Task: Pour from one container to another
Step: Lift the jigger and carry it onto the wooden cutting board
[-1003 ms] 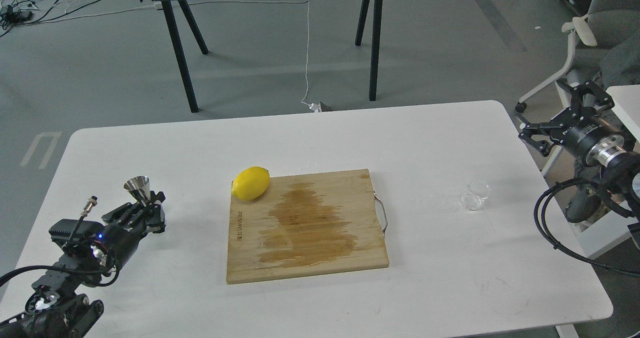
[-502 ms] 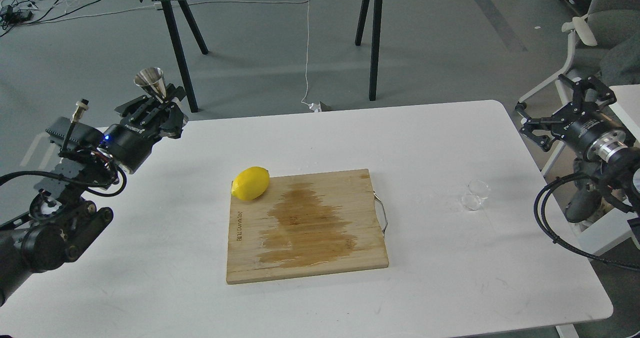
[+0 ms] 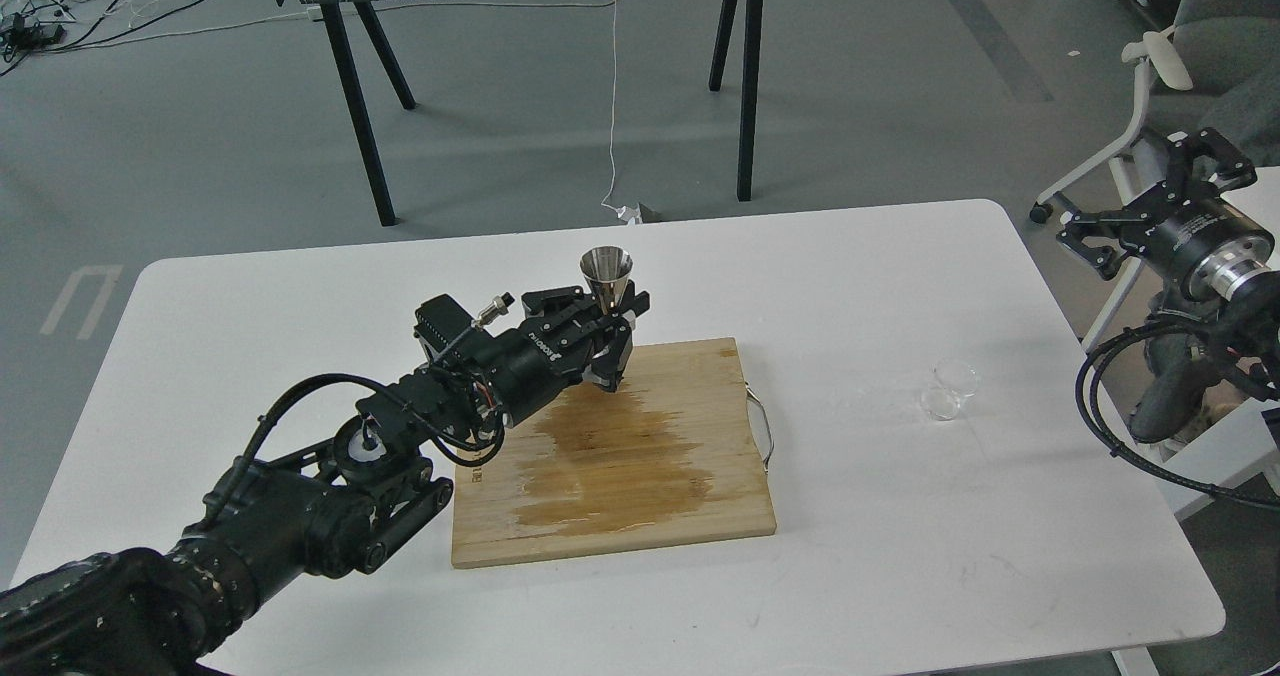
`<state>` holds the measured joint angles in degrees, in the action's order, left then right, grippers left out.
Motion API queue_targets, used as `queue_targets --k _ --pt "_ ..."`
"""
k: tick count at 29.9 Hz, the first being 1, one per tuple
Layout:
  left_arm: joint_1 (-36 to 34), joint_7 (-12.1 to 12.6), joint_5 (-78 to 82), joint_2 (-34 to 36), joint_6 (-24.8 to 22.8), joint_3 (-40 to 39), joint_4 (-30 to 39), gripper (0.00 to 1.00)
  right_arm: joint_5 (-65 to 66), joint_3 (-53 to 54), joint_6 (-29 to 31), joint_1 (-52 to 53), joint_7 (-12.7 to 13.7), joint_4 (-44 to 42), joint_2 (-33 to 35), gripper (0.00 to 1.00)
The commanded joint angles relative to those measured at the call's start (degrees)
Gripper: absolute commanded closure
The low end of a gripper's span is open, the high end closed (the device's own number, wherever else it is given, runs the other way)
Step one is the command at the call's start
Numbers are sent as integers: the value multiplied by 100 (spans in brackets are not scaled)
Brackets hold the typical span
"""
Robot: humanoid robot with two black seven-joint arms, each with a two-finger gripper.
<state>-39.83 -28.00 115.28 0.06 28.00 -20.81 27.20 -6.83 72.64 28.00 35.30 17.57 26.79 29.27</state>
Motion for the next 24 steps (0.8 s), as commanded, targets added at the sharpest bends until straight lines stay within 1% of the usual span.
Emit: queue_targets --k 1,8,13,17,21,24 --pt "124 0 64 -6 0 -2 -390 96 7 -13 0 4 1 -7 8 1" --pt "397 0 73 -6 0 33 -374 96 7 -31 0 -14 1 -7 -1 1" --pt "520 0 73 -6 0 24 241 95 7 -49 0 -23 1 -7 -62 1" --pt "538 0 73 -6 0 24 557 95 7 -49 0 -58 1 -7 -54 1" --pt "538 0 82 -6 0 42 672 95 7 -49 0 -67 10 -7 -18 1" --pt "546 0 82 -6 0 164 672 94 7 -49 0 -67 10 -7 -18 1"
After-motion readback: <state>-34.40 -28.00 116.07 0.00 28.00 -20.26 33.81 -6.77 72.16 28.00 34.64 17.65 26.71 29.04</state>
